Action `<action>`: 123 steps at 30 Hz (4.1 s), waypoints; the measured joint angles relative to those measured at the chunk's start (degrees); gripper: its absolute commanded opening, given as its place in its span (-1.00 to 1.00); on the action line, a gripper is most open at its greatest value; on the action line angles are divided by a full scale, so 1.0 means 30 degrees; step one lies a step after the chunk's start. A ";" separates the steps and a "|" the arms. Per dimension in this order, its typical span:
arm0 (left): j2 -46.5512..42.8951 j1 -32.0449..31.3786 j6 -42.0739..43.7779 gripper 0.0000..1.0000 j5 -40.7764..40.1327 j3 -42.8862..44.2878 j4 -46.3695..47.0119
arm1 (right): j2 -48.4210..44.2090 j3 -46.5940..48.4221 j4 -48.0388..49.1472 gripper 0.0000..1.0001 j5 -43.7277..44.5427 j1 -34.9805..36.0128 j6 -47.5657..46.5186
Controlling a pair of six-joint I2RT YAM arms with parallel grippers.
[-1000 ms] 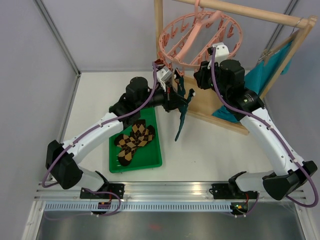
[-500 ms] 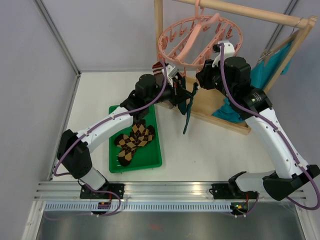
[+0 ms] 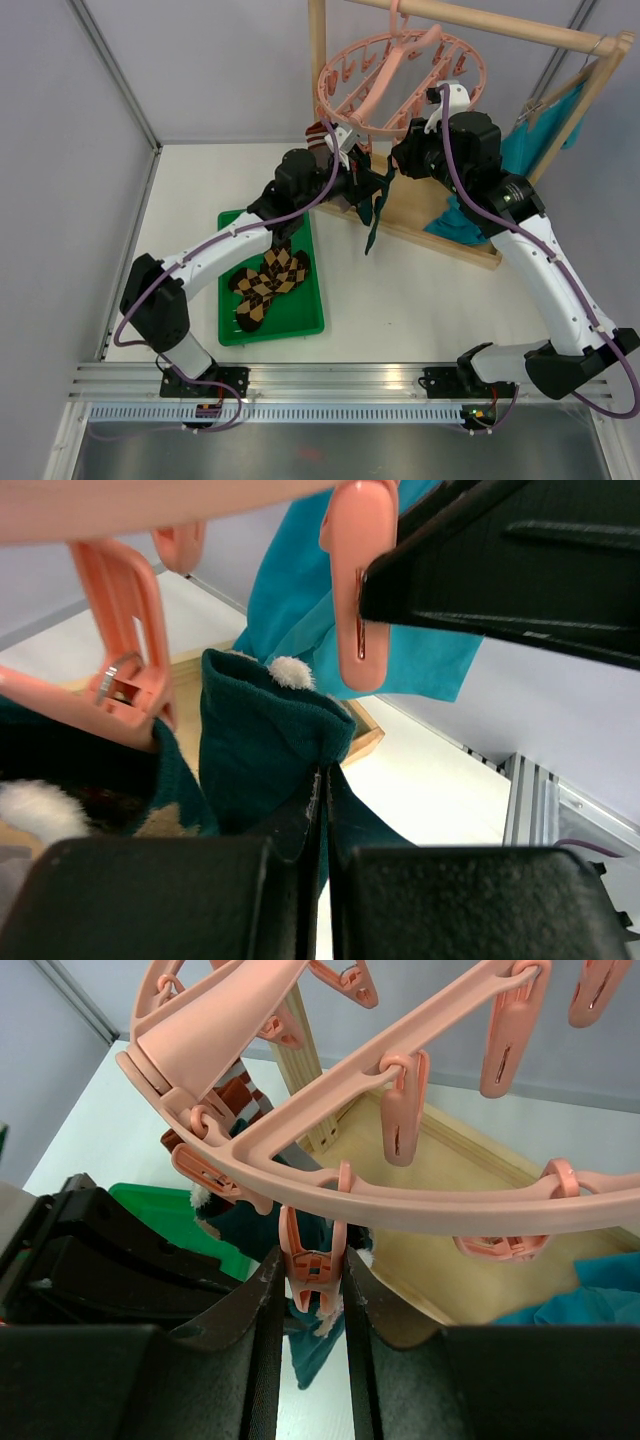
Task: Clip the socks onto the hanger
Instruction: Clamp the sock onto the hanger.
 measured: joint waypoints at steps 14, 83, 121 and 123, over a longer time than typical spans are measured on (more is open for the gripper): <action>0.0284 -0.0648 0.0860 -0.95 -0.1370 -0.0131 0.0619 | 0.0080 0.0000 0.0000 -0.99 0.0036 0.0000 0.0153; -0.0182 -0.3322 0.7730 -0.95 -0.5982 -0.4073 0.7242 | 0.1049 0.0175 -0.0211 -0.99 0.1020 0.0000 0.0248; 0.0211 -0.3650 0.7803 -0.95 -0.6040 -0.3118 0.6207 | 0.1042 0.0168 -0.0248 -0.99 0.1107 0.0000 0.0168; 0.0211 -0.3650 0.7868 -0.95 -0.6047 -0.3045 0.6142 | 0.1042 0.0168 -0.0248 -0.99 0.1107 0.0000 0.0168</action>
